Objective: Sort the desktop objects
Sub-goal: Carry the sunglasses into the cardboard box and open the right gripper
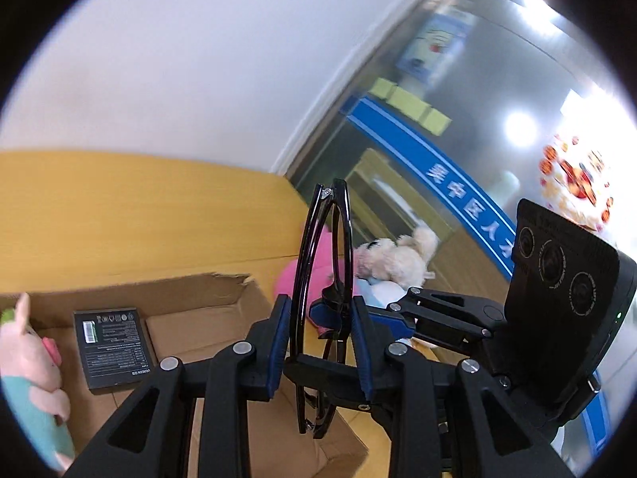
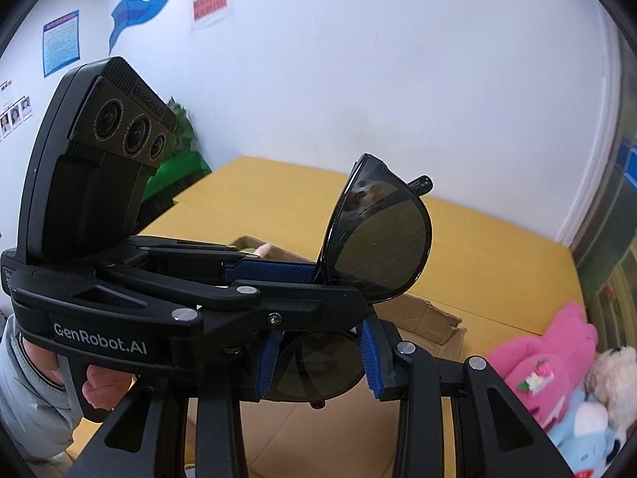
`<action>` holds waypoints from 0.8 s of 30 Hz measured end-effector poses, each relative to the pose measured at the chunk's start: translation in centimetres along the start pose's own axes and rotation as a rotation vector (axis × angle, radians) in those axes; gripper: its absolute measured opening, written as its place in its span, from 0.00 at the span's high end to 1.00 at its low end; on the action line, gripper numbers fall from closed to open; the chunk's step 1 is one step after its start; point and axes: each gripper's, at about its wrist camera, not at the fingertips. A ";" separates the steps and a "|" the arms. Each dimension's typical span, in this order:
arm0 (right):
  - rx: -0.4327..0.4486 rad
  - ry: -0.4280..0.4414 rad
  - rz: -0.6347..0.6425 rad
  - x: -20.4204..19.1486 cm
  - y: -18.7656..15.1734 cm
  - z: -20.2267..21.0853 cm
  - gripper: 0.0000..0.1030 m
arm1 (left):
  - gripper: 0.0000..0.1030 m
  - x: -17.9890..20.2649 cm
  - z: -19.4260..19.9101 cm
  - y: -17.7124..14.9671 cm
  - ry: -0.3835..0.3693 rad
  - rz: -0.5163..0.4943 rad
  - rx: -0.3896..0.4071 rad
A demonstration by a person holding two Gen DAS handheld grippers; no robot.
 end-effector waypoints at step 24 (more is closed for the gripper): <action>-0.482 0.044 -0.226 11.7 -8.4 -25.4 0.69 | 0.71 -16.3 -18.3 -5.8 0.063 0.441 -0.306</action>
Point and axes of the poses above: each gripper's, at about its wrist camera, not at the fingertips, and z roughly against the way its jaws point, x to its right, y to its top, and after that the axes turned 1 degree about z, right-handed
